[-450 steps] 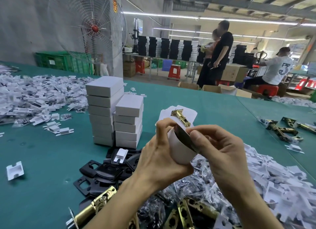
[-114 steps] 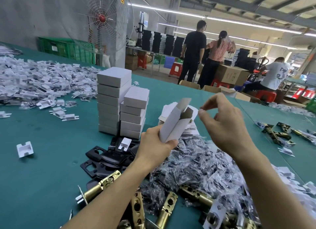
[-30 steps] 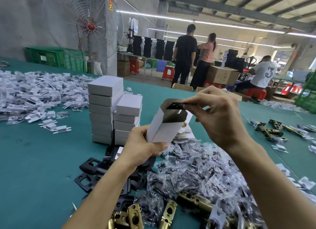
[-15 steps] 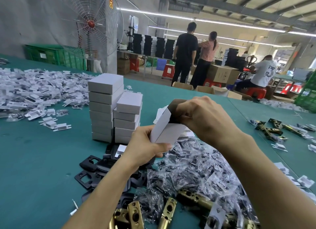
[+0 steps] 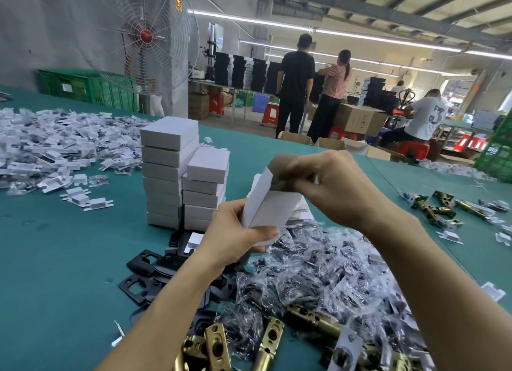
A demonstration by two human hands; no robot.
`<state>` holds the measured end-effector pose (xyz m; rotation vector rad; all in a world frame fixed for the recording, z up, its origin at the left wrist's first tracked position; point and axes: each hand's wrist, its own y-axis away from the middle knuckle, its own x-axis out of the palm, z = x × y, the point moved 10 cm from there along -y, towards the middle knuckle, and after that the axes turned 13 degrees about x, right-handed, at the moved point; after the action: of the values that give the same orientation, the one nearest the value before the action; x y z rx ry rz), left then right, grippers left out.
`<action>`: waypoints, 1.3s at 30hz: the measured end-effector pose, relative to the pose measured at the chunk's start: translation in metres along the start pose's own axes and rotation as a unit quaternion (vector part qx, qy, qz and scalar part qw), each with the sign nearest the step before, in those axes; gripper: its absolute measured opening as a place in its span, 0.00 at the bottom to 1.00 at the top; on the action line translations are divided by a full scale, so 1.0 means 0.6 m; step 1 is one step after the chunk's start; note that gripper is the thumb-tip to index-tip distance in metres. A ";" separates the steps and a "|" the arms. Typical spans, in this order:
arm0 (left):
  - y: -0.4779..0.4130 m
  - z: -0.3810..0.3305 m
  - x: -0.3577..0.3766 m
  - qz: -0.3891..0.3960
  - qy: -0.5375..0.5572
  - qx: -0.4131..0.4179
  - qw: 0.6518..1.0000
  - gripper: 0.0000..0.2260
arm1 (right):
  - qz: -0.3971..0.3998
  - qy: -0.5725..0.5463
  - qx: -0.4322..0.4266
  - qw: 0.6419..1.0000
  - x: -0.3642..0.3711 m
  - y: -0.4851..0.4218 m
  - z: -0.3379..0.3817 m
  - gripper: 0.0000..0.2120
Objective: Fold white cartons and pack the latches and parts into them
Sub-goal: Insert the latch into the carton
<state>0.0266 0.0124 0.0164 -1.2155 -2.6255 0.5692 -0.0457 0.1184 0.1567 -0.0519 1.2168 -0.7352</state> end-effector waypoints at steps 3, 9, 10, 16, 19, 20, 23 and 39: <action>-0.001 -0.001 -0.021 -0.053 0.034 -0.001 0.998 0.15 | -0.129 -0.084 0.040 0.987 -0.040 0.018 -0.040 0.08; -0.005 -0.021 -0.043 -0.133 0.158 0.027 0.978 0.20 | 0.063 0.006 0.202 0.977 0.073 0.039 -0.164 0.07; -0.006 -0.023 -0.044 -0.135 0.159 0.029 0.978 0.18 | 0.074 0.006 0.216 0.973 0.082 0.047 -0.177 0.07; -0.003 -0.024 -0.044 -0.151 0.114 0.034 0.981 0.17 | 0.162 -0.029 0.230 0.959 0.133 0.092 -0.198 0.04; -0.002 -0.024 -0.040 -0.147 0.098 0.037 0.984 0.14 | 0.208 -0.021 0.193 0.959 0.159 0.106 -0.183 0.03; -0.002 -0.025 -0.039 -0.145 0.093 0.040 0.984 0.13 | 0.214 -0.017 0.187 0.958 0.164 0.110 -0.180 0.03; -0.003 -0.029 -0.041 -0.146 0.090 0.052 0.984 0.11 | 0.207 -0.010 0.182 0.961 0.166 0.110 -0.177 0.04; 0.004 -0.049 0.003 -0.027 0.114 0.098 0.988 0.16 | 0.133 -0.078 0.161 0.975 0.137 0.099 -0.142 0.04</action>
<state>0.0369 0.0232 0.0423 -1.0771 -2.3446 0.6214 -0.0783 0.1490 0.0318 0.3120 0.9209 -0.6710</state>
